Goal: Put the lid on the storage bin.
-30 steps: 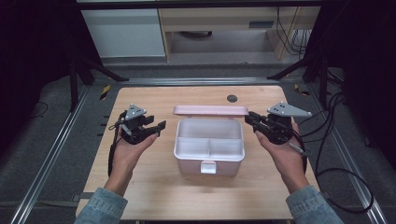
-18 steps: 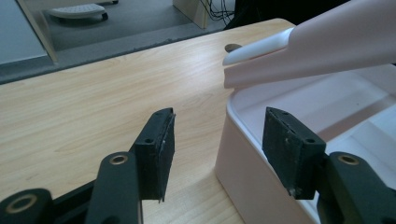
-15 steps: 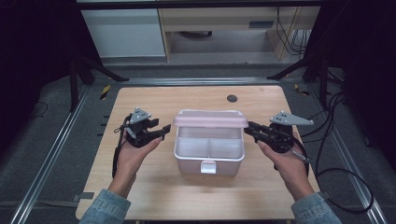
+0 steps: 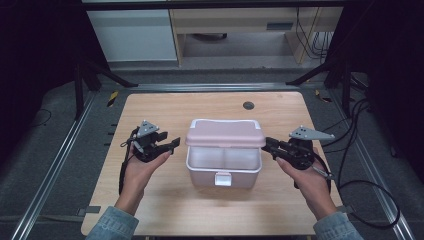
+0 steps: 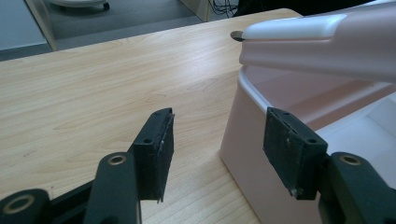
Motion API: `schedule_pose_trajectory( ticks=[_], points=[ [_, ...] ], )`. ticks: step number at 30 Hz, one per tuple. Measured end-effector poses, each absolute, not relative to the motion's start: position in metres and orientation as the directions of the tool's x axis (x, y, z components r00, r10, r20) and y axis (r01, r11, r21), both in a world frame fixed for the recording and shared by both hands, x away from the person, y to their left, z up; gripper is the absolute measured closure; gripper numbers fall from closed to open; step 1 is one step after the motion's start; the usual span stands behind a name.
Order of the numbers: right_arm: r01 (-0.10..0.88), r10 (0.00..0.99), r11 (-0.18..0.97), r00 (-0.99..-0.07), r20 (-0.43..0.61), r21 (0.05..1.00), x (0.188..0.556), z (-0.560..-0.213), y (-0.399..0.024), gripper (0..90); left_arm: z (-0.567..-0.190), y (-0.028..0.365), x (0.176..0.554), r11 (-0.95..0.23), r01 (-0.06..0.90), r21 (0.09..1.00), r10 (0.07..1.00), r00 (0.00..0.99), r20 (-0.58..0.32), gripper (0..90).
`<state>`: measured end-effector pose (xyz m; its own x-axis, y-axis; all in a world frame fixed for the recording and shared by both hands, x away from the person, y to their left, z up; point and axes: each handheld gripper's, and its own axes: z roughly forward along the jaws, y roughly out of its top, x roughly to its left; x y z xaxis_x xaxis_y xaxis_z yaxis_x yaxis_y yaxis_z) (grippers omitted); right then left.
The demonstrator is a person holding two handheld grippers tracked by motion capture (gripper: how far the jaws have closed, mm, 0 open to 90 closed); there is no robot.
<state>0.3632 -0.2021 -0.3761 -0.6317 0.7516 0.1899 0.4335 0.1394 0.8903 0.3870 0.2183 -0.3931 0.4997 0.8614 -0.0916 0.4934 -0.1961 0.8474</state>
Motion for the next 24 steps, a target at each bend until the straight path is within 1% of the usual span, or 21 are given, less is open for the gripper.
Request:
schedule_pose_trajectory(
  ticks=[6,12,16,19,21,24],
  points=[
    [0.45,0.756,0.148,-0.626,0.193,0.881,0.359,-0.384,-0.206,69.0,-0.396,0.221,0.384,-0.194,0.493,0.848,0.864,0.495,-0.09,42.5],
    [0.464,0.795,0.141,-0.58,0.179,0.875,0.356,-0.392,-0.219,64.7,-0.398,0.23,0.383,-0.179,0.496,0.85,0.877,0.472,-0.091,41.0],
    [0.468,0.841,0.121,-0.517,0.161,0.875,0.359,-0.393,-0.23,53.4,-0.397,0.233,0.384,-0.184,0.485,0.855,0.893,0.445,-0.06,37.9],
    [0.479,0.877,0.113,-0.46,0.14,0.87,0.362,-0.398,-0.239,44.3,-0.401,0.236,0.385,-0.193,0.486,0.853,0.902,0.43,-0.041,33.5],
    [0.485,0.895,0.116,-0.429,0.12,0.867,0.365,-0.405,-0.244,39.9,-0.406,0.239,0.386,-0.197,0.493,0.848,0.907,0.42,-0.033,32.0],
    [0.507,0.917,0.113,-0.384,0.106,0.854,0.371,-0.419,-0.251,35.8,-0.418,0.244,0.391,-0.212,0.51,0.833,0.914,0.405,-0.015,29.9]
  ],
)
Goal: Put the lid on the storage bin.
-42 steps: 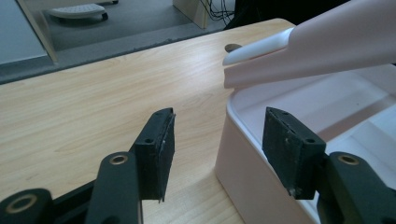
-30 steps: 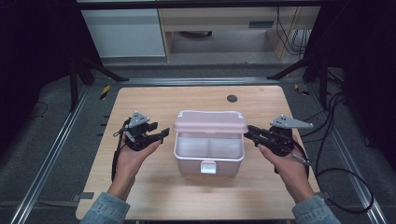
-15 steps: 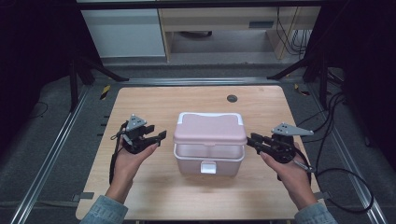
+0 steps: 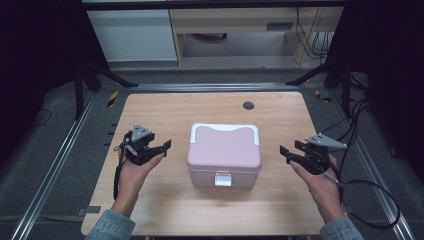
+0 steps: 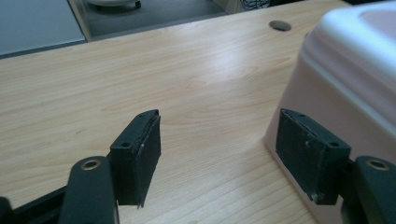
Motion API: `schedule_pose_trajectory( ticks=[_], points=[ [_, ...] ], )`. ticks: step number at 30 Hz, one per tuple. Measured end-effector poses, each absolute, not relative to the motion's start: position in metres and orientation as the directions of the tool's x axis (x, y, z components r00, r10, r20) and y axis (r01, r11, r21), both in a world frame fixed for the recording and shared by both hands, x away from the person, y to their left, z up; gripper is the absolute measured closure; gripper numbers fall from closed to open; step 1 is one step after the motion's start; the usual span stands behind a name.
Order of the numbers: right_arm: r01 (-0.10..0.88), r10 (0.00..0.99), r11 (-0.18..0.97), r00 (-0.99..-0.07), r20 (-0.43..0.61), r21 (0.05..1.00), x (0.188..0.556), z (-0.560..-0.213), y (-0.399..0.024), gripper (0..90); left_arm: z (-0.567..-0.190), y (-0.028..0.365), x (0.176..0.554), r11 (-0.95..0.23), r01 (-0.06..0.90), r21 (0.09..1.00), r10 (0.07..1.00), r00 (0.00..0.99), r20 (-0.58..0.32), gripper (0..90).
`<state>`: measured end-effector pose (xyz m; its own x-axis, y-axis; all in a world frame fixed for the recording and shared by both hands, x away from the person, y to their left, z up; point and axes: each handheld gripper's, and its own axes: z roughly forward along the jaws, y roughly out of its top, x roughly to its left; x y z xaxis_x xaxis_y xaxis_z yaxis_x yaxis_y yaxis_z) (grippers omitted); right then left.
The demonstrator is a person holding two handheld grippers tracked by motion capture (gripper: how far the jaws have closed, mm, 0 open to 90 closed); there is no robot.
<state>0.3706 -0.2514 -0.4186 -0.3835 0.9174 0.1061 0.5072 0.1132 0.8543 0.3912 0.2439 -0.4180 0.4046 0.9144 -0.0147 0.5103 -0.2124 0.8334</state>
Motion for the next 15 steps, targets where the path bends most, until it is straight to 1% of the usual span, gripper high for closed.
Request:
schedule_pose_trajectory(
  ticks=[4,5,10,15],
  points=[
    [0.537,0.936,0.12,-0.342,0.086,0.835,0.378,-0.438,-0.26,31.5,-0.434,0.249,0.397,-0.232,0.539,0.81,0.922,0.387,0.007,27.0],
    [0.564,0.945,0.12,-0.317,0.08,0.817,0.383,-0.452,-0.266,27.7,-0.445,0.253,0.399,-0.248,0.559,0.791,0.924,0.381,0.021,24.8],
    [0.63,0.959,0.11,-0.27,0.083,0.769,0.39,-0.485,-0.274,19.2,-0.474,0.26,0.402,-0.29,0.616,0.733,0.924,0.379,0.047,18.1],
    [0.661,0.968,0.093,-0.235,0.087,0.745,0.388,-0.504,-0.276,16.0,-0.489,0.268,0.399,-0.282,0.636,0.719,0.933,0.357,0.051,12.6]
  ],
)
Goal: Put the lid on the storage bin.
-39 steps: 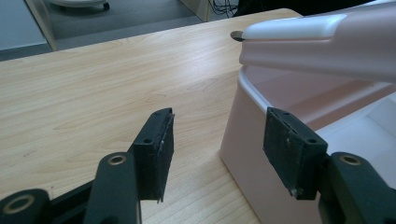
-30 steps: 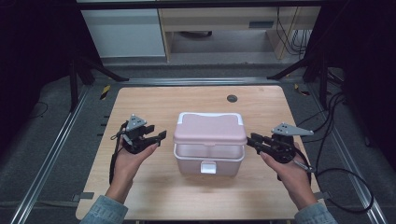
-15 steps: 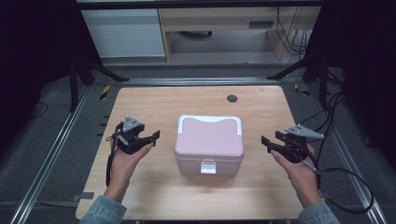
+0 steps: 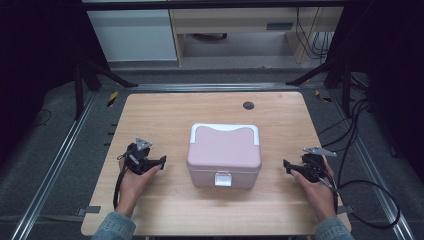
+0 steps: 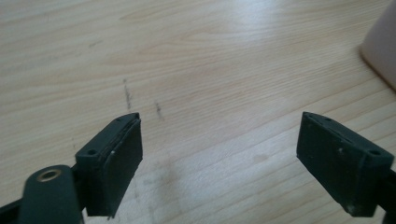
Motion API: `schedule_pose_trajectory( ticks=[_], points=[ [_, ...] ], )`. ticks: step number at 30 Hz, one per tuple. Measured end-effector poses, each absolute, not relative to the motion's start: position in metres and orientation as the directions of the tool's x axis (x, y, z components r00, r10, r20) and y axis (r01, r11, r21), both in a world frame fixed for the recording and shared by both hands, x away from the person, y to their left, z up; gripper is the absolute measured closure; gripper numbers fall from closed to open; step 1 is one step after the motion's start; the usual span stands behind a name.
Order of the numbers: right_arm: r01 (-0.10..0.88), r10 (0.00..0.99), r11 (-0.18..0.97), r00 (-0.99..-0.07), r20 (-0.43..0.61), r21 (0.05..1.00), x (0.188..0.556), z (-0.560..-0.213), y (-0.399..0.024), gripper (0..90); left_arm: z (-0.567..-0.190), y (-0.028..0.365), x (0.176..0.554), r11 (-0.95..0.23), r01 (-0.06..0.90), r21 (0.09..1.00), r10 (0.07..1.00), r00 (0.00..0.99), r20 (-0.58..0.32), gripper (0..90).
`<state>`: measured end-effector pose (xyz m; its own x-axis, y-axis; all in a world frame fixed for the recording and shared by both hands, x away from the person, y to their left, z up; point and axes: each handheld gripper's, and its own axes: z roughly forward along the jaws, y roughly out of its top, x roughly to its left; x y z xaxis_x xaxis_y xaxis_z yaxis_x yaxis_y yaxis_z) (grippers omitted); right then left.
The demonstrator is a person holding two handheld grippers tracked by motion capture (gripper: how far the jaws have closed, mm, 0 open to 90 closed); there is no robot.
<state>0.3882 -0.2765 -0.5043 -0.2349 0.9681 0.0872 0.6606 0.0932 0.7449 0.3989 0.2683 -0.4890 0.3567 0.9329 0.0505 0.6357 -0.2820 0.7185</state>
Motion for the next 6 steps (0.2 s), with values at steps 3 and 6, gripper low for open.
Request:
schedule_pose_trajectory(
  ticks=[3,6],
  points=[
    [0.671,0.97,0.092,-0.227,0.086,0.736,0.387,-0.5131,-0.2774,14.1,-0.4981,0.2733,0.3967,-0.278,0.649,0.709,0.936,0.349,0.048,9.8],
    [0.659,0.97,0.097,-0.231,0.077,0.746,0.388,-0.5161,-0.2778,12.0,-0.5011,0.2766,0.3961,-0.249,0.651,0.717,0.943,0.332,0.026,7.9]
  ],
)
